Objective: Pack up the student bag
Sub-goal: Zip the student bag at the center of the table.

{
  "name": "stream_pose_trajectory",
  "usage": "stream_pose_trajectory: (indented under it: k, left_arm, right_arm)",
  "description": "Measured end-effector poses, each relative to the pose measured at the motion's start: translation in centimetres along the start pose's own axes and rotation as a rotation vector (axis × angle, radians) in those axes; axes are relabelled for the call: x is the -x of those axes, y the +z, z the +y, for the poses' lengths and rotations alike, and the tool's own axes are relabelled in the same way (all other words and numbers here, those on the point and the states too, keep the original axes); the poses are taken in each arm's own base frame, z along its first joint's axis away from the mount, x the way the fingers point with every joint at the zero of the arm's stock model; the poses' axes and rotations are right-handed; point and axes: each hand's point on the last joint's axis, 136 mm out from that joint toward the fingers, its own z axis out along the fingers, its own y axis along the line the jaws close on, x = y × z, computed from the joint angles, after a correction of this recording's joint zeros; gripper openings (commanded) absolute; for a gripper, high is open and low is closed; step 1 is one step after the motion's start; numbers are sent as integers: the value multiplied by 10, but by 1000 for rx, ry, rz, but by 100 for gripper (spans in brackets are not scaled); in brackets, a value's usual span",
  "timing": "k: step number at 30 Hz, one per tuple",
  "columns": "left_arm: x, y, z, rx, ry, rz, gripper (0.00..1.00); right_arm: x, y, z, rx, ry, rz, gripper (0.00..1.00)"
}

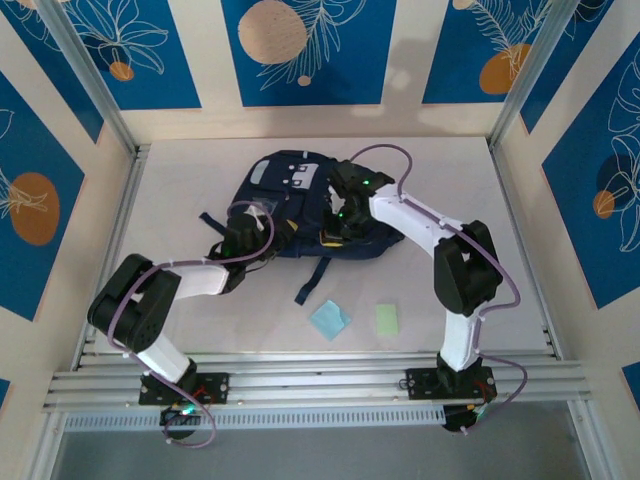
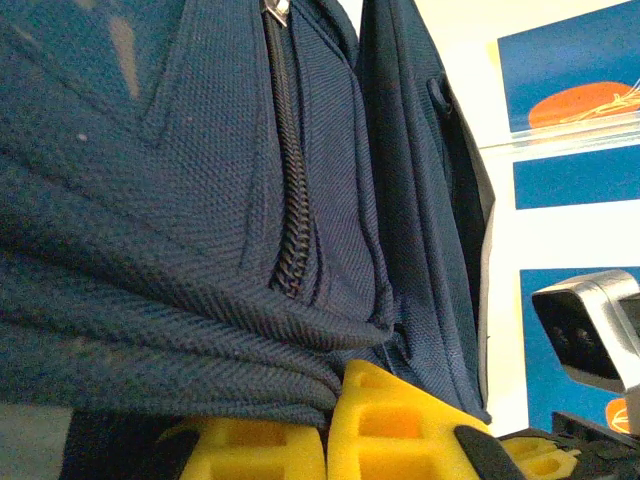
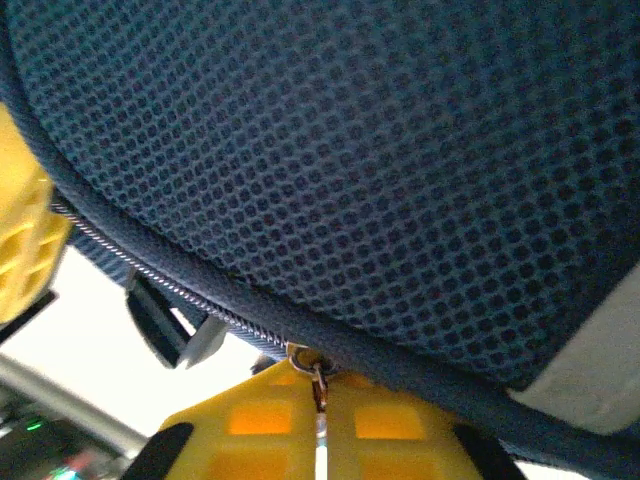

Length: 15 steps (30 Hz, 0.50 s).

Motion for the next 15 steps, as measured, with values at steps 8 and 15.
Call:
stream_pose_trajectory:
  k: [8,15]
  left_arm:
    - [-2,-2,12,34,-7,9,0]
    - [-7,-5,6,38,1,9,0]
  right_arm:
    - [-7,24,-14,-221,-79,3,24]
    - [-7,34,-17,-252,-51,-32,24]
